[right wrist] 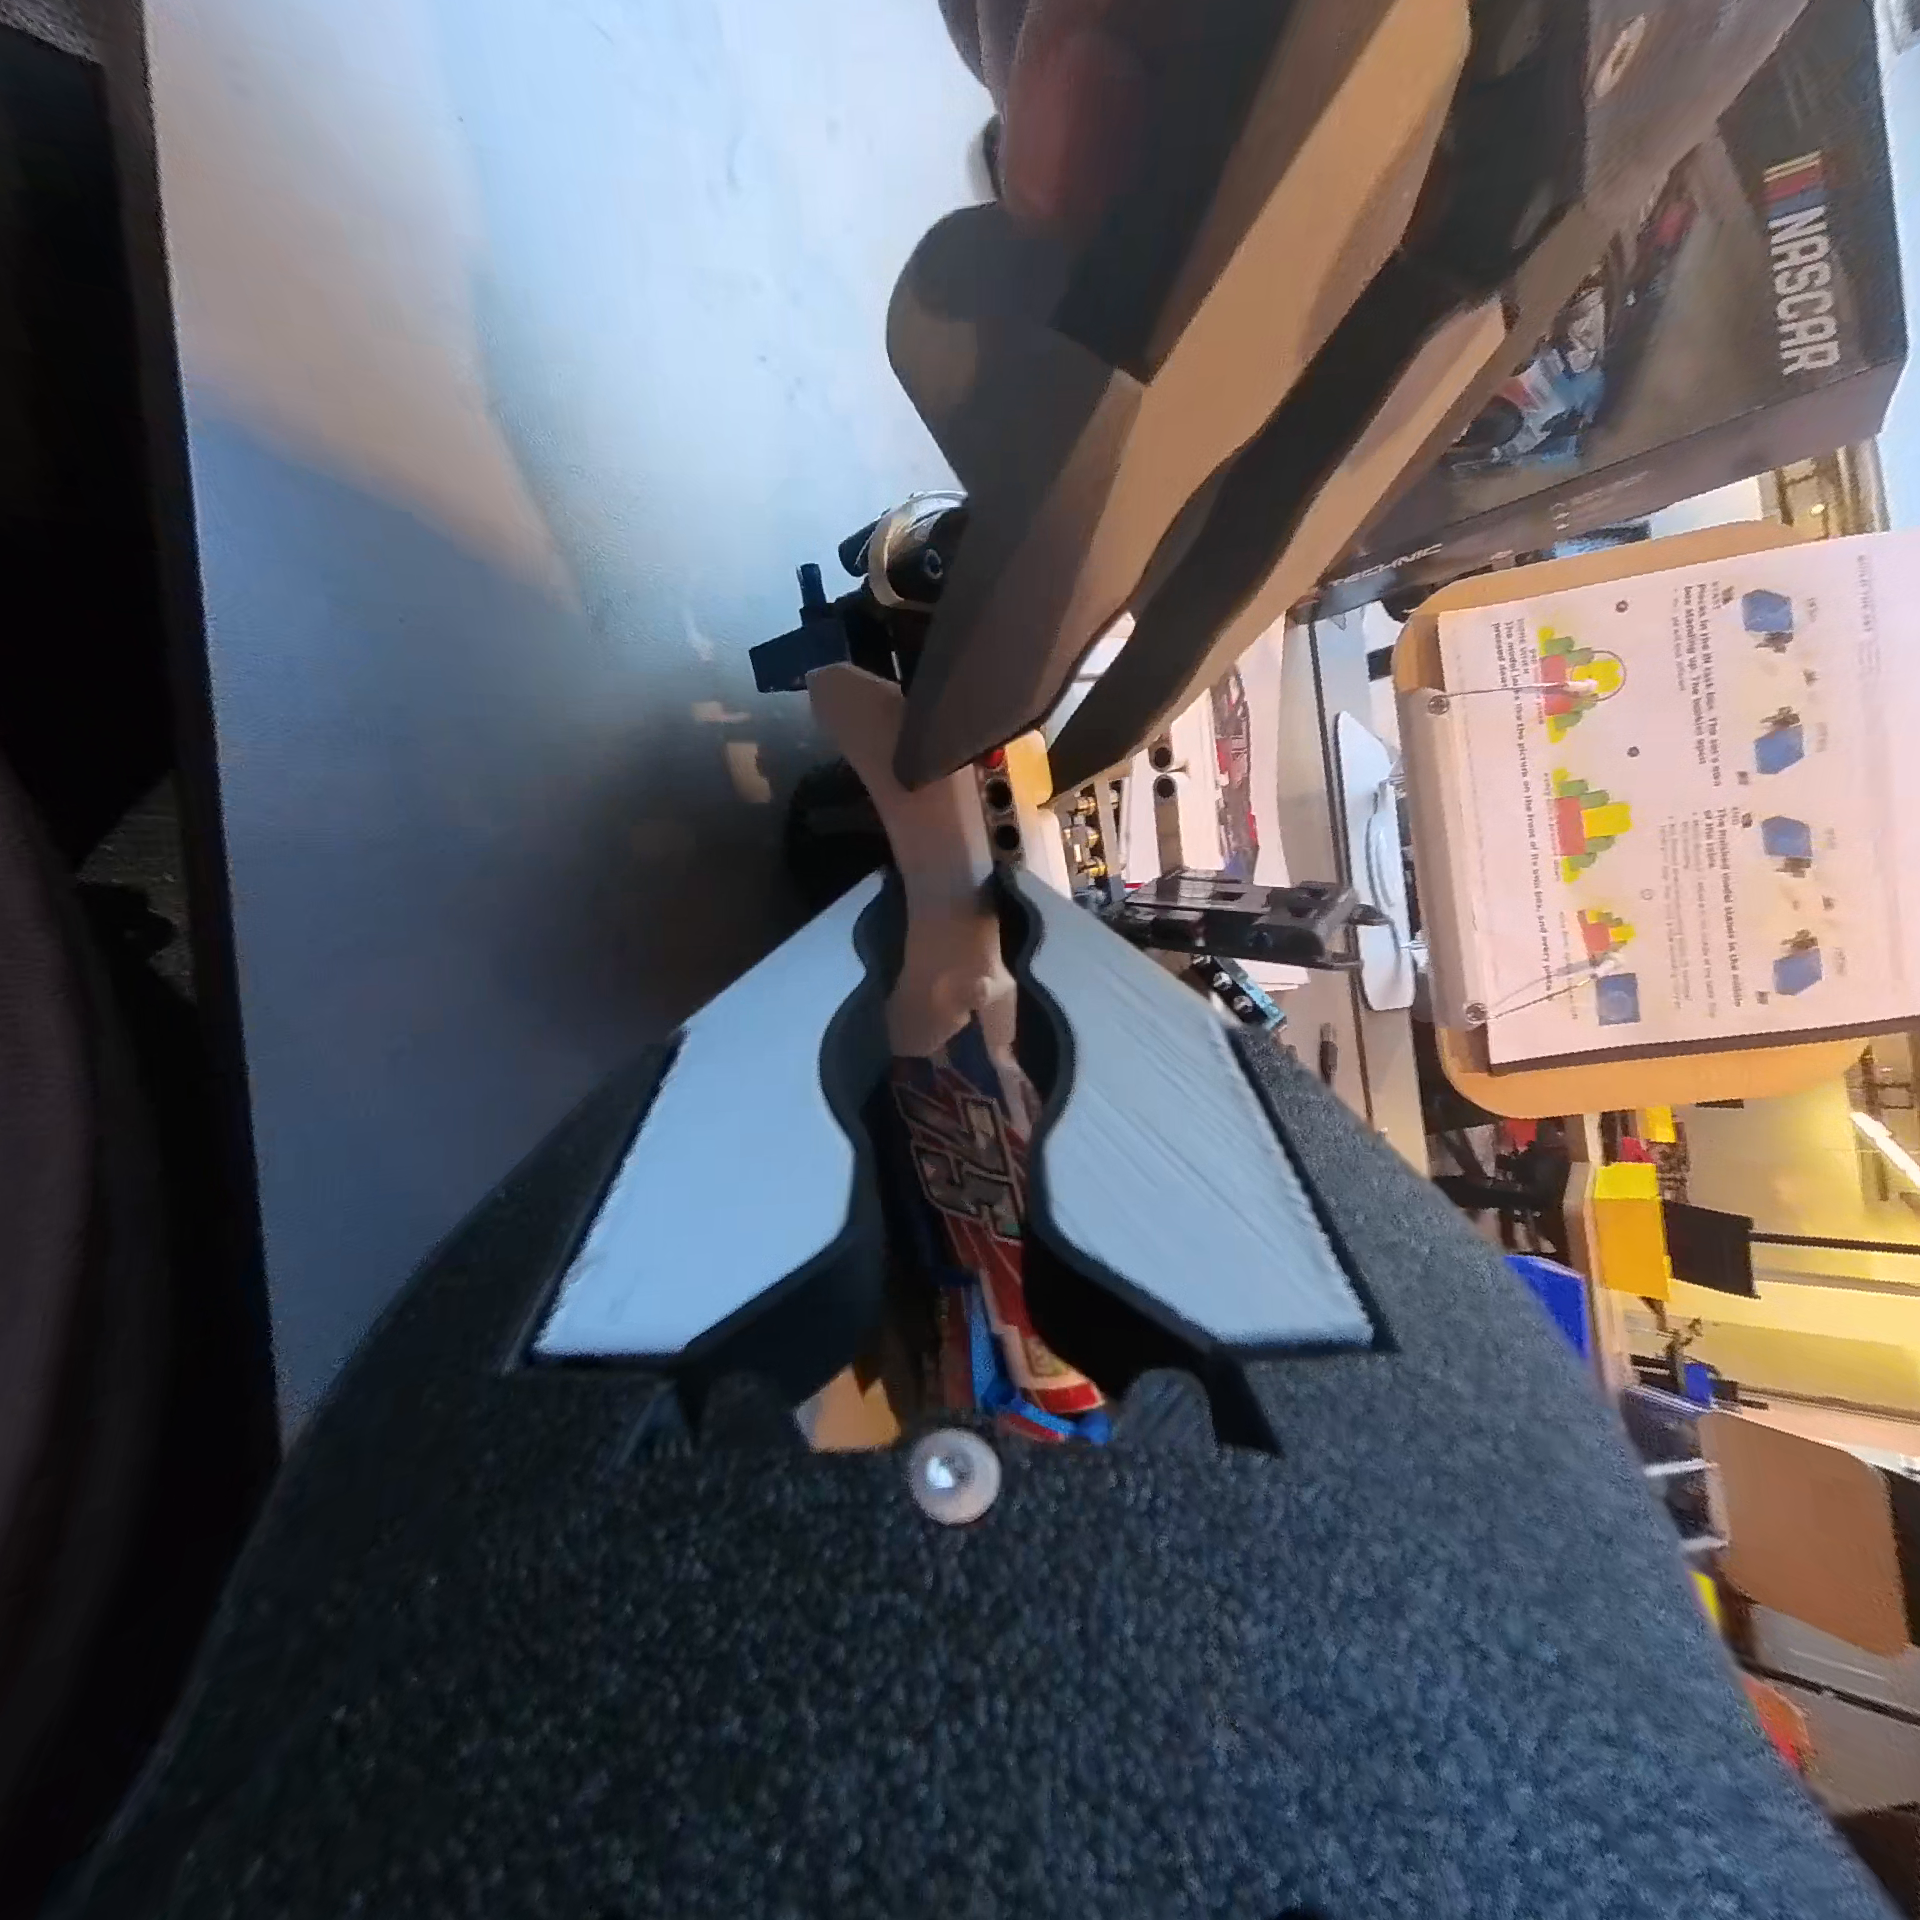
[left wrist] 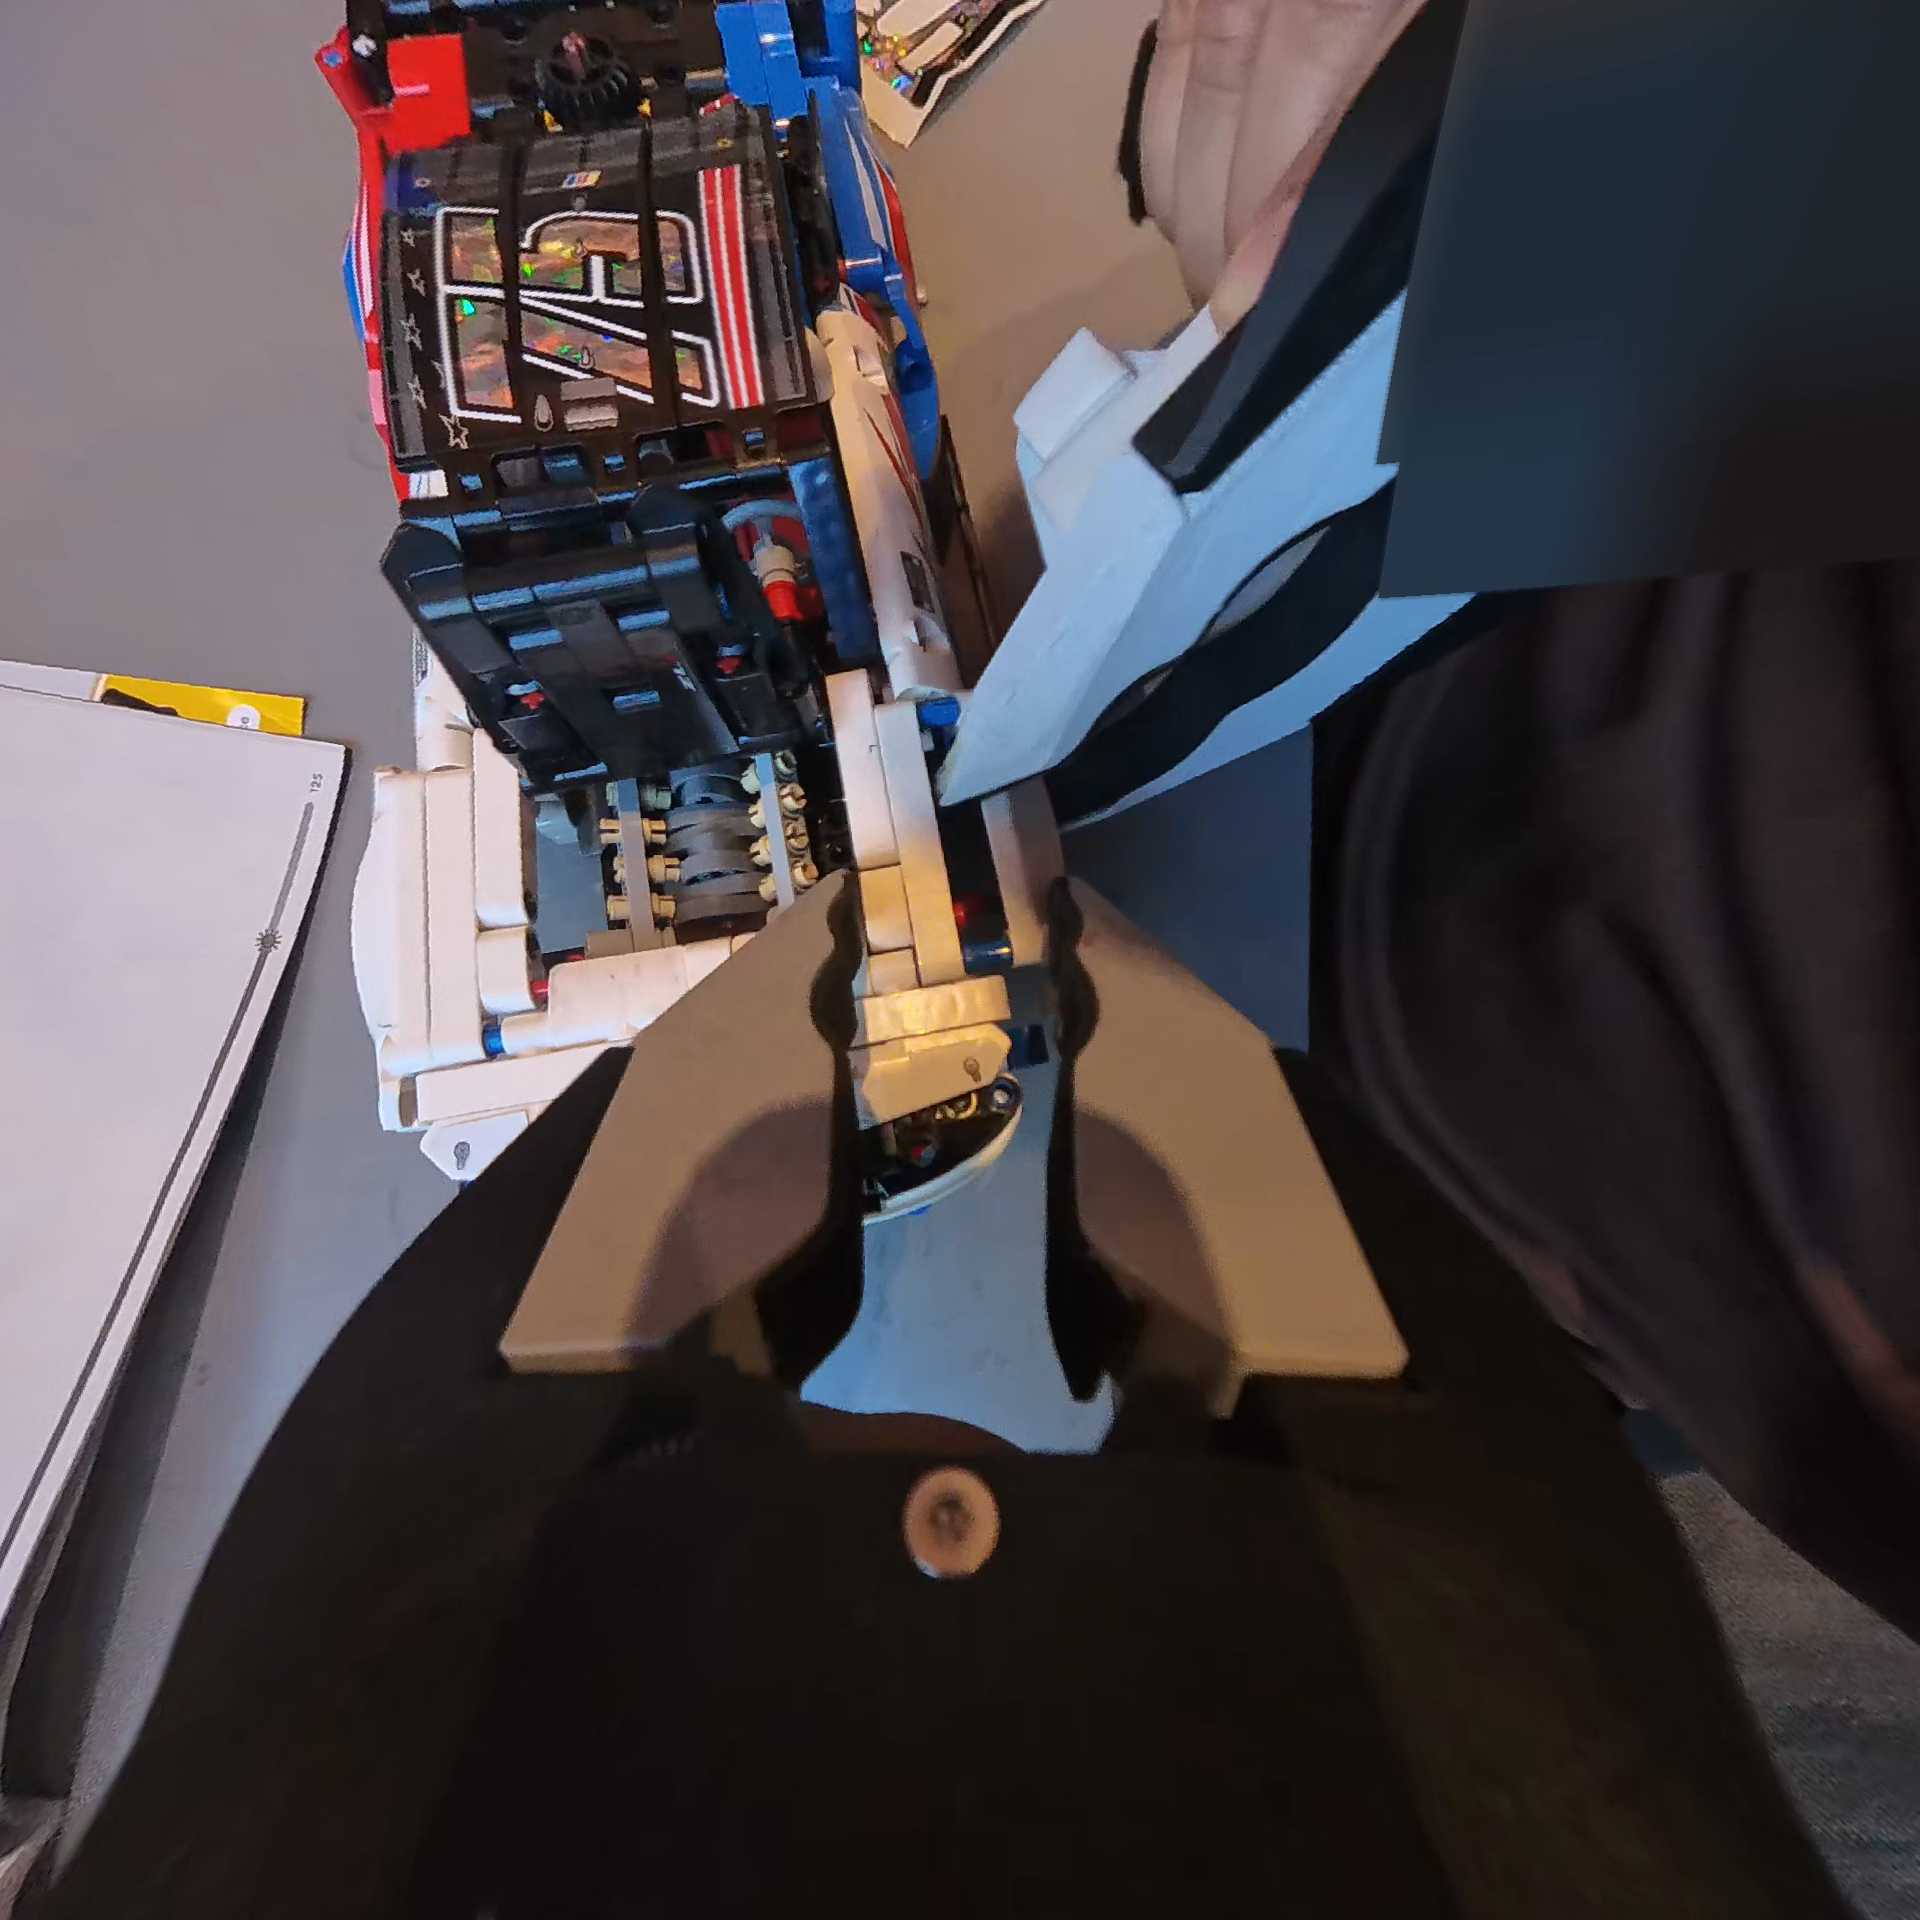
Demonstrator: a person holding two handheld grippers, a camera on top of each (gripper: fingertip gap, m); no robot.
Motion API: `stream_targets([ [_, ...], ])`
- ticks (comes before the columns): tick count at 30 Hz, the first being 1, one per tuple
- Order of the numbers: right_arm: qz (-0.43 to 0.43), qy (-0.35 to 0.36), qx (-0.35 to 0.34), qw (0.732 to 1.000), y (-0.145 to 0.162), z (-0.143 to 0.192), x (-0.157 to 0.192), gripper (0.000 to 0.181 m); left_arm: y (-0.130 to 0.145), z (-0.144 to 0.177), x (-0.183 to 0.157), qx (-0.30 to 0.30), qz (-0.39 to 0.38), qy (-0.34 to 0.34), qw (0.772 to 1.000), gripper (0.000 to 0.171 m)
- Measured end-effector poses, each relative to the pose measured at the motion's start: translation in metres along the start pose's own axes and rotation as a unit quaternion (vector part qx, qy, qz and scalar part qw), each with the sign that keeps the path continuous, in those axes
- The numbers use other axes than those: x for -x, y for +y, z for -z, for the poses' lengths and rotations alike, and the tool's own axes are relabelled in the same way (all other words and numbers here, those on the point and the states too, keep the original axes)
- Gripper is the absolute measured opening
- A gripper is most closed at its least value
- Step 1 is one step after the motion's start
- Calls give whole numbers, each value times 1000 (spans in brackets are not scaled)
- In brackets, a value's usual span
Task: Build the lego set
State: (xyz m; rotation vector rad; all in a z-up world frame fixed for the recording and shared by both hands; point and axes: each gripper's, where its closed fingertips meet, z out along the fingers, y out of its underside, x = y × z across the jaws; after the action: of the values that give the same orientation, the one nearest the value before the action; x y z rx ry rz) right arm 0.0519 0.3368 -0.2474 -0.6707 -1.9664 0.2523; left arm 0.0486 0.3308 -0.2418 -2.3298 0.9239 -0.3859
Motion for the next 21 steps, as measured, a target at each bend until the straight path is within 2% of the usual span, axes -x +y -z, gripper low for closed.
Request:
stream_targets([
  [9, 38, -7, 0, 999, -2, 0, -1, 17, 0, 1, 0, -11, 15, 20, 1000, 33],
  [21, 50, -26, -5, 998, -1, 0, -3, 17, -3, -2, 1, 17, 8, 35, 999, 33],
])
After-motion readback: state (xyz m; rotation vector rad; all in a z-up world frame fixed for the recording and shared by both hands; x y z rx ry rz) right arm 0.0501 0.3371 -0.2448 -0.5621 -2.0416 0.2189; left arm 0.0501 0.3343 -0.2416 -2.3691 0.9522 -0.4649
